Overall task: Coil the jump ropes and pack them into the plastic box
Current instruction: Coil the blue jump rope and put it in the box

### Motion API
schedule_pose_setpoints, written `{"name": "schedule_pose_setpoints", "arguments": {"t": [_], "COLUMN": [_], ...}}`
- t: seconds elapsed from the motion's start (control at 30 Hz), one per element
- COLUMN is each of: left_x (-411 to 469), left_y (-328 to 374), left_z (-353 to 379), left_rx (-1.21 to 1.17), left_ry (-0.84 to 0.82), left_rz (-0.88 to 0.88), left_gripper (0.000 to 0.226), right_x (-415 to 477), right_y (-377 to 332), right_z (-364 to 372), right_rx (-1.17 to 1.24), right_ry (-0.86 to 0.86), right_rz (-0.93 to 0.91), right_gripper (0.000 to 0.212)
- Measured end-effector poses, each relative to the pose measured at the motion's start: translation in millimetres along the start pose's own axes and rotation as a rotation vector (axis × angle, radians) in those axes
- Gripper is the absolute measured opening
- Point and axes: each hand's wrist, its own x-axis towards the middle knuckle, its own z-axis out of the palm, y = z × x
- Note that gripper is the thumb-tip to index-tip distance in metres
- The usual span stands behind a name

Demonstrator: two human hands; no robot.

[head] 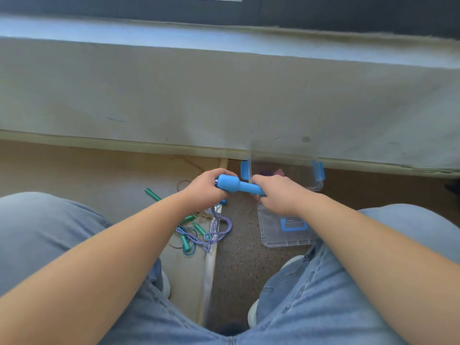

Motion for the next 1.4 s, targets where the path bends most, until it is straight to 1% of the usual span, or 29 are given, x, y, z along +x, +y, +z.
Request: {"name": "schedule_pose_setpoints", "arguments": {"t": [0.07, 0.1, 0.17, 0.2, 0.27, 0.3, 0.37, 0.43, 0.5, 0.6, 0.67, 0.7, 0.77, 0.8, 0.87, 0.97, 1.03, 1.1, 1.17, 1.2, 1.27, 1.37, 1.4], "left_x": [-4.7, -4.0, 0.9, 3.7, 4.9, 4.1, 0.5, -3.5, -7.9, -11.5, -9.2, -6.5, -1.8, -0.3, 2.1, 5.2, 5.4, 4.5, 4.8, 5.9, 9.8, 13.9, 12.9], "left_y": [-4.2, -6.2, -8.7, -8.7, -7.4, -7.1, -4.5, -1.0, 3.8, 11.8, 18.6, 20.3, 20.0, 17.6, 8.7, -5.8, -8.4, -4.4, 1.0, 3.5, 6.5, 3.4, 0.8], "left_z": [1.5, 1.4, 2.5, 4.8, 12.7, 18.1, 29.1, 39.2, 44.4, 40.4, 30.4, 25.0, 16.3, 14.1, 12.5, 9.8, 4.4, -3.6, -9.5, -10.4, -7.4, -4.0, -3.2], "left_rx": [-0.114, -0.158, -0.21, -0.181, -0.004, 0.104, 0.316, 0.58, 0.806, 1.111, 1.273, 1.277, 1.157, 1.071, 0.885, 0.556, 0.298, -0.036, -0.297, -0.379, -0.46, -0.592, -0.567], "left_ry": [0.034, 0.075, 0.203, 0.273, 0.347, 0.342, 0.264, 0.112, -0.012, -0.181, -0.253, -0.267, -0.314, -0.332, -0.311, -0.228, -0.197, -0.186, -0.163, -0.134, -0.046, 0.089, 0.116], "left_rz": [-0.02, -0.026, -0.039, -0.037, 0.005, 0.027, 0.027, -0.023, 0.0, 0.18, 0.341, 0.429, 0.576, 0.605, 0.55, 0.332, 0.154, -0.011, -0.081, -0.093, -0.099, -0.159, -0.153], "left_gripper": [0.04, 0.038, 0.025, 0.02, 0.016, 0.018, 0.024, 0.019, 0.017, 0.029, 0.034, 0.033, 0.03, 0.031, 0.035, 0.035, 0.037, 0.04, 0.044, 0.046, 0.044, 0.027, 0.024], "right_x": [-1.8, -2.6, -3.2, -2.2, 2.1, 3.9, 5.2, 3.1, 0.3, -1.4, -1.8, -2.2, -3.2, -3.5, -3.3, -2.7, -0.9, 1.8, 4.1, 4.5, 4.3, 1.9, 2.6], "right_y": [-1.0, -2.1, -6.0, -7.5, -9.0, -10.1, -12.1, -13.9, -14.4, -14.2, -15.0, -16.2, -16.9, -16.0, -11.6, -4.8, -2.9, -3.6, -5.2, -5.9, -7.2, -10.8, -12.4], "right_z": [2.2, 1.8, 0.1, -0.7, 0.3, 1.8, 7.2, 12.5, 17.8, 27.0, 31.4, 32.3, 31.7, 30.0, 26.5, 24.5, 25.3, 24.8, 22.9, 21.9, 20.8, 20.9, 22.2], "right_rx": [0.107, 0.198, 0.412, 0.495, 0.552, 0.524, 0.365, 0.133, -0.071, -0.275, -0.398, -0.449, -0.504, -0.51, -0.486, -0.402, -0.322, -0.162, 0.041, 0.112, 0.176, 0.219, 0.268], "right_ry": [-0.038, -0.033, 0.025, 0.074, 0.171, 0.204, 0.238, 0.249, 0.217, 0.103, 0.028, 0.001, -0.054, -0.072, -0.072, -0.012, 0.043, 0.123, 0.214, 0.25, 0.28, 0.279, 0.289], "right_rz": [-0.006, -0.004, 0.025, 0.057, 0.124, 0.153, 0.219, 0.273, 0.294, 0.254, 0.141, 0.063, -0.094, -0.159, -0.257, -0.323, -0.322, -0.273, -0.217, -0.197, -0.16, -0.114, -0.087], "right_gripper": [0.012, 0.009, 0.013, 0.015, 0.017, 0.018, 0.018, 0.02, 0.027, 0.029, 0.028, 0.027, 0.026, 0.025, 0.021, 0.02, 0.021, 0.017, 0.012, 0.008, 0.002, 0.004, 0.006]}}
